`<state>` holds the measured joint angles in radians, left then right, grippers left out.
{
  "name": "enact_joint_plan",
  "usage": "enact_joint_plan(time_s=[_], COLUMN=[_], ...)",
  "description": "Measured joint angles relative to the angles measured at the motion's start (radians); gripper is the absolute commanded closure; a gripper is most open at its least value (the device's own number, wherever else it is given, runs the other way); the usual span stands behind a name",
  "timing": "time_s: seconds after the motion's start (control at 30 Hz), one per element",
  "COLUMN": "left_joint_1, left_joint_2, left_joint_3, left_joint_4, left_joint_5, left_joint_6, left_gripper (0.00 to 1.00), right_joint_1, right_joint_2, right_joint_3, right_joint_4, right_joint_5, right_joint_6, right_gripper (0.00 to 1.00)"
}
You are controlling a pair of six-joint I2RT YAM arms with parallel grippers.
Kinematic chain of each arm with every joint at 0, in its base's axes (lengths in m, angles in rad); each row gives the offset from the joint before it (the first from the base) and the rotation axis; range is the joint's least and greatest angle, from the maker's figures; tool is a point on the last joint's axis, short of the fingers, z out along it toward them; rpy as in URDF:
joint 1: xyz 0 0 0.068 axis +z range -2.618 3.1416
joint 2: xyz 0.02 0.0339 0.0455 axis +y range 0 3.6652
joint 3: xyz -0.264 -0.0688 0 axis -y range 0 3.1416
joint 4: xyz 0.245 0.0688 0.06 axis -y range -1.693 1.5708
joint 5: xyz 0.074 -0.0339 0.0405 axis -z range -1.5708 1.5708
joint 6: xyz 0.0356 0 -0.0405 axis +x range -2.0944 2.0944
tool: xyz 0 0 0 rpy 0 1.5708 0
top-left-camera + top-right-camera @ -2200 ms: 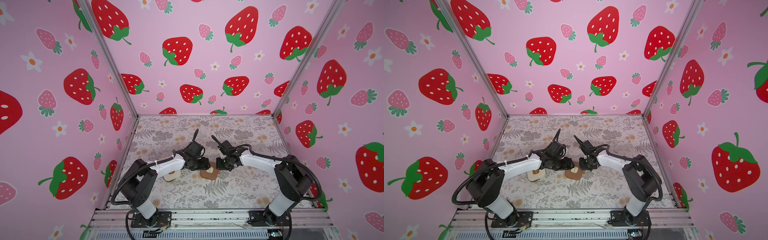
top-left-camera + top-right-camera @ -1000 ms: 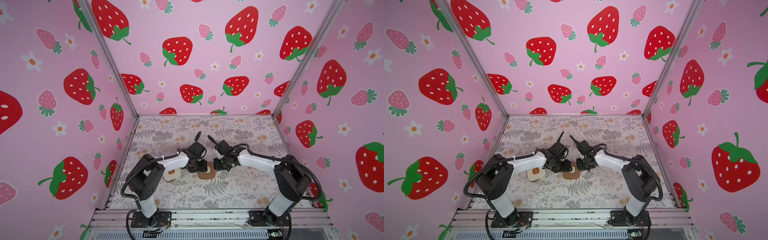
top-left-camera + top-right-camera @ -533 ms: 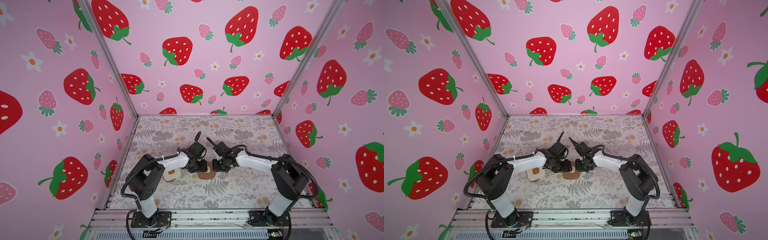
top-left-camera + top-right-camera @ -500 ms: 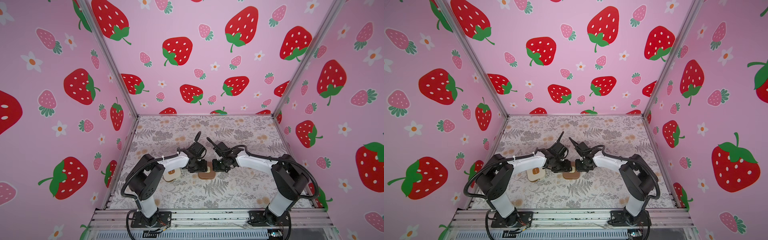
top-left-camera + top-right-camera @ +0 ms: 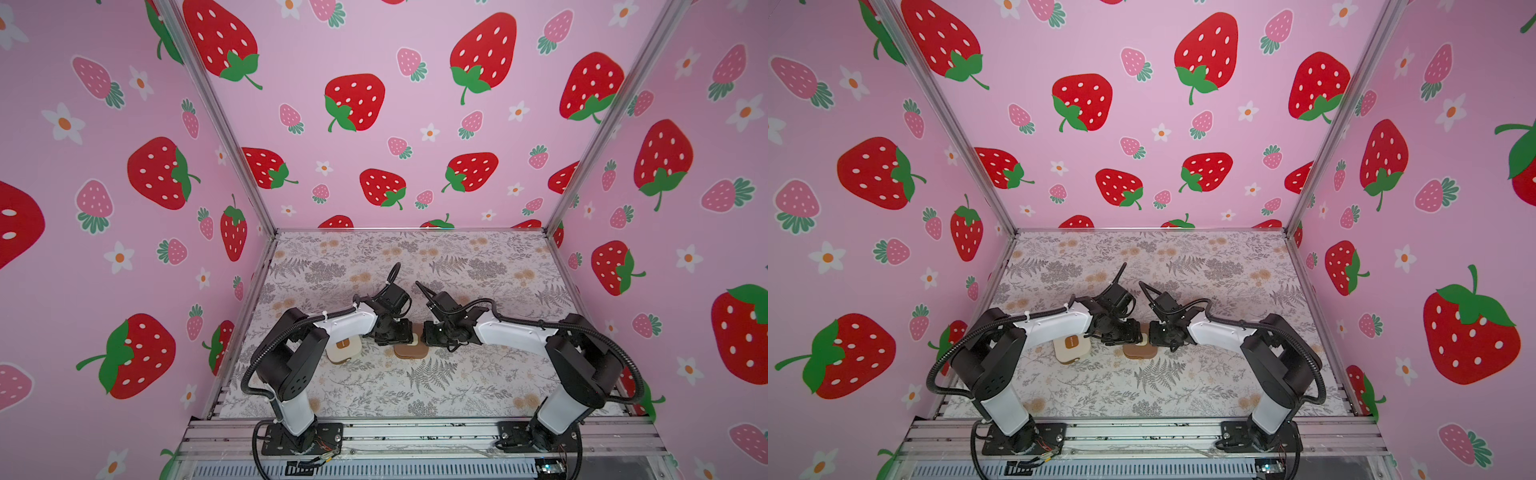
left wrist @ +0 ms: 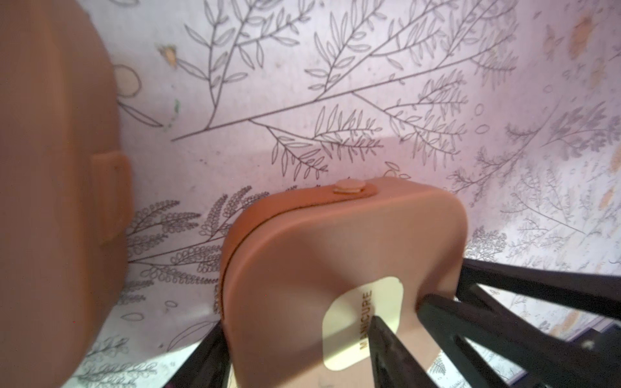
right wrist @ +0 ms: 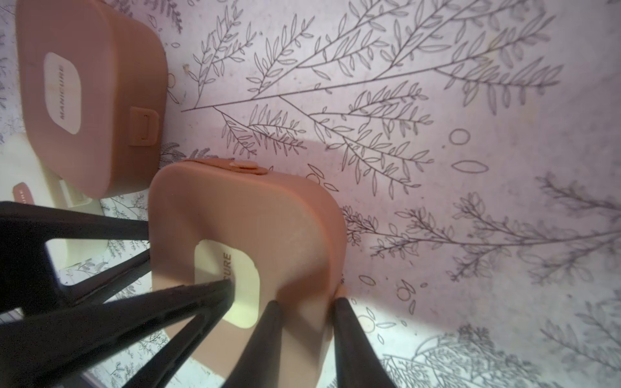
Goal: Organize nail clipper sets
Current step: Close the storage box at the center of the board.
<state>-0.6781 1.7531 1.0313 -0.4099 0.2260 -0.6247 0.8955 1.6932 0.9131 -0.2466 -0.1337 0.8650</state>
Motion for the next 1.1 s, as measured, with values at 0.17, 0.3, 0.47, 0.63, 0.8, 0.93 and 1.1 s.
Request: enact_joint_plan(time_s=[0.17,0.3,0.47,0.63,0.8,0.93,1.1], left_joint_1=[0.000,0.000,0.000,0.006,0.011,0.010,0.010], left_joint_2=[0.000,0.000,0.000,0.000,-0.002,-0.002,-0.006], left_joint_3=[0.000,0.000,0.000,0.000,0.000,0.000,0.000], left_joint_4=[0.000,0.000,0.000,-0.008,-0.018,-0.018,-0.018], left_joint_5=[0.000,0.002,0.002,0.003,0.002,0.001,0.000], left_joint_6=[-0.001,-0.002,-0.008,-0.009,-0.012,-0.014,-0.018], left_gripper=[0.36,0.36,0.36,0.36,0.36,0.36,0.35], right_joint_1=[0.001,0.001,0.001,0.001,0.001,-0.005,-0.015], right_joint_2=[-0.020,-0.030,-0.033,-0.026,-0.016,-0.014,-0.015], right_joint_3=[-0.050,-0.081,-0.107,-0.119,-0.129,-0.135,-0.142], right_joint_4=[0.066,0.115,0.161,0.198,0.236,0.262,0.280], right_joint_5=[0.000,-0.006,-0.014,-0.030,-0.047,-0.061,-0.080], right_joint_6=[0.028,0.041,0.059,0.064,0.066,0.069,0.055], right_gripper=[0.69,0.68,0.67,0.64,0.62,0.60,0.55])
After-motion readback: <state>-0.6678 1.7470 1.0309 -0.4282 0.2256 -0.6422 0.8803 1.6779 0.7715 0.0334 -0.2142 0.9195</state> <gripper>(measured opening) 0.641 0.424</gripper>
